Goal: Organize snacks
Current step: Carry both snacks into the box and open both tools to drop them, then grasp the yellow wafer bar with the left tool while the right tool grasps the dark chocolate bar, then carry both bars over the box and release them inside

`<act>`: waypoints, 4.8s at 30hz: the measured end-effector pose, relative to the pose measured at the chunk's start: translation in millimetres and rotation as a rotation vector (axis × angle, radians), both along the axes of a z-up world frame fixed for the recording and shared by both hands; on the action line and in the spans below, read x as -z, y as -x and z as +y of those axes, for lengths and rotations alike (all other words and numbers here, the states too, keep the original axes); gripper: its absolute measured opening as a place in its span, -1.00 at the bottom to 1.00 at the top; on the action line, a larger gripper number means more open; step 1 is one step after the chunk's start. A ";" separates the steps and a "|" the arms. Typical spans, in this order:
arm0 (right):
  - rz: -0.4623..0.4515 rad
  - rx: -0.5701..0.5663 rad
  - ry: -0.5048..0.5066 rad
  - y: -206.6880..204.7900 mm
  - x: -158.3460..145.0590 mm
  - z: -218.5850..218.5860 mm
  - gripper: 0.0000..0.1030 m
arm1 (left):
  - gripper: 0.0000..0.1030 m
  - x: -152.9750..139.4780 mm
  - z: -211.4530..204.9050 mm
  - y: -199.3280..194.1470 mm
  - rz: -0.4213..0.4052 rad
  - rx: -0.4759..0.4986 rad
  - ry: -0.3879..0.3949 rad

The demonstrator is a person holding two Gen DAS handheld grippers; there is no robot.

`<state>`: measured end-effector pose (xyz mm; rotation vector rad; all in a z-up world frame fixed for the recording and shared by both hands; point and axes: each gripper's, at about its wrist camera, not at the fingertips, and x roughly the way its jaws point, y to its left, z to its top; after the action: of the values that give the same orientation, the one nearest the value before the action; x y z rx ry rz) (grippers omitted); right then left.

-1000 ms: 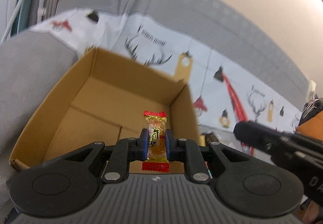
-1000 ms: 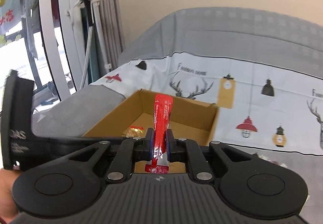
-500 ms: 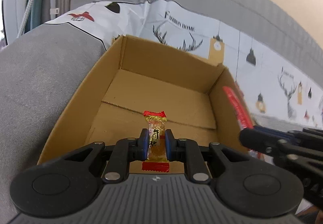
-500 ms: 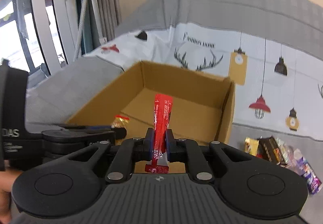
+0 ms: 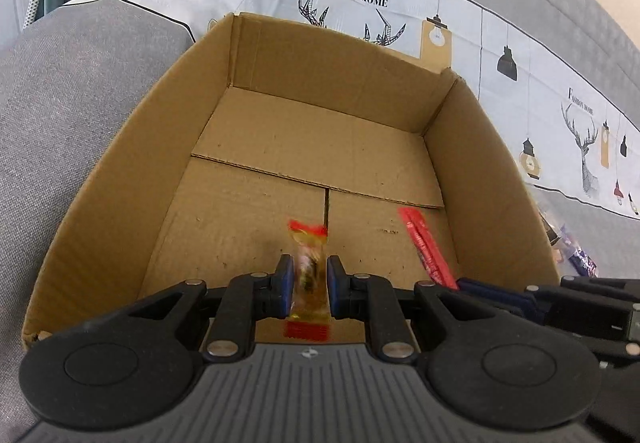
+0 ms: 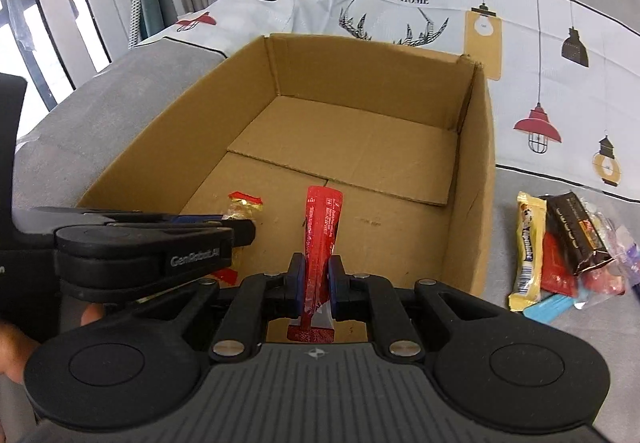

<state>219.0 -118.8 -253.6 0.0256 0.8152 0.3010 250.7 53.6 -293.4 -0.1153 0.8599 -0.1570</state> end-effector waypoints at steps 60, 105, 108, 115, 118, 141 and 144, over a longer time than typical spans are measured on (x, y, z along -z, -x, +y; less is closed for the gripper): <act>0.003 0.348 -0.472 -56.6 107.1 -289.1 -0.36 | -0.49 83.0 -274.0 -34.7 -0.037 0.248 -0.113; -0.070 0.425 -0.091 25.8 83.2 -292.8 -0.20 | -0.71 37.7 -277.4 17.5 0.026 0.429 0.029; -0.057 0.456 -0.138 35.3 81.4 -295.2 -0.20 | -0.70 33.5 -268.1 27.2 0.033 0.428 0.033; -0.084 0.497 0.003 53.3 80.3 -258.6 -0.20 | -0.71 25.5 -240.5 44.7 0.045 0.424 0.018; -0.106 0.490 0.031 66.0 76.5 -245.2 -0.20 | -0.71 11.5 -227.6 52.0 0.012 0.438 0.051; -0.465 0.216 -0.092 96.7 -108.7 -82.6 -0.20 | -0.70 -113.1 -15.2 64.9 -0.314 -0.023 0.220; -0.474 0.154 -0.094 84.7 -109.2 -57.1 -0.20 | -0.70 -106.9 3.9 62.6 -0.287 -0.050 0.175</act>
<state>134.3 -175.9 -144.4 0.1011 0.3258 0.1877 188.1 57.5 -186.5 -0.2713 0.5553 -0.1972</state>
